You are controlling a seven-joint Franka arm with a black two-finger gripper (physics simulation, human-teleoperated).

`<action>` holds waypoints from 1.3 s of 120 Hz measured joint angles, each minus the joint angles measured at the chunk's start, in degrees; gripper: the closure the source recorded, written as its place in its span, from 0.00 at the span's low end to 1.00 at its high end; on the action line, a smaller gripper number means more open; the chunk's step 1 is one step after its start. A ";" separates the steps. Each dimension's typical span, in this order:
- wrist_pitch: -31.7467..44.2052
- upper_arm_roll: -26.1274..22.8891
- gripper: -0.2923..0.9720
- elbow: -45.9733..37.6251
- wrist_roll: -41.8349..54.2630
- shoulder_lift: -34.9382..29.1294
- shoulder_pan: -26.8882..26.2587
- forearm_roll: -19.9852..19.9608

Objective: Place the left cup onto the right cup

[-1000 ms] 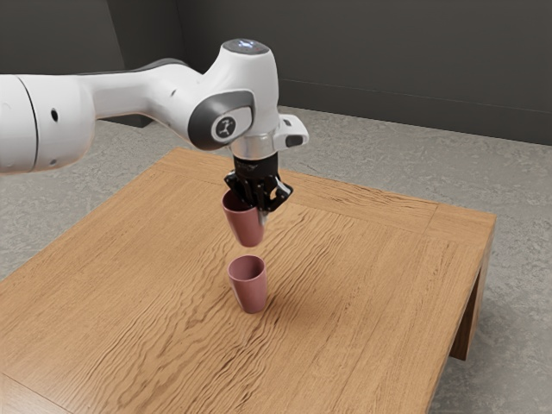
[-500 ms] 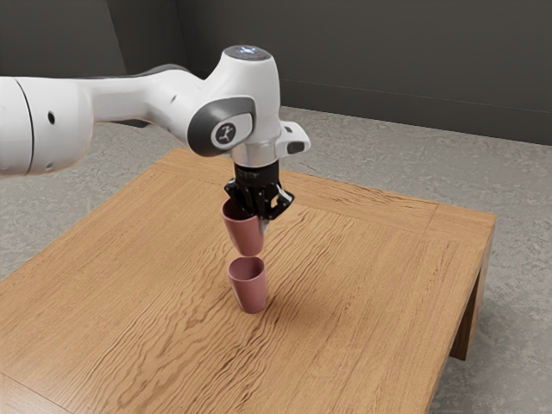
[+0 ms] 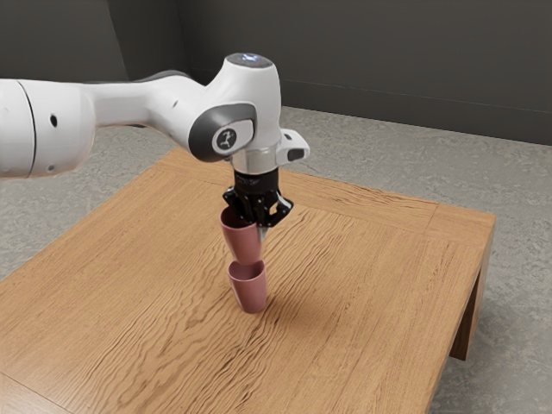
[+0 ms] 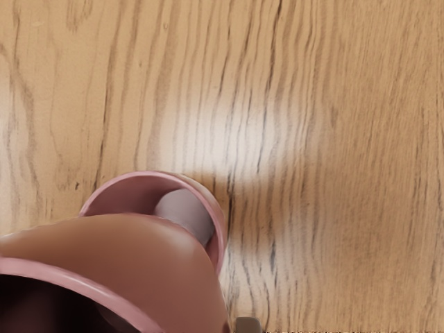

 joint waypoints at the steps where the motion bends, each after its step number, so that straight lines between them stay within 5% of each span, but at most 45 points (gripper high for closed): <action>1: 0.00 0.00 0.85 -0.06 -0.03 0.00 0.01 0.00; 156: 2.66 0.35 0.85 -2.41 -1.28 0.38 2.07 -0.27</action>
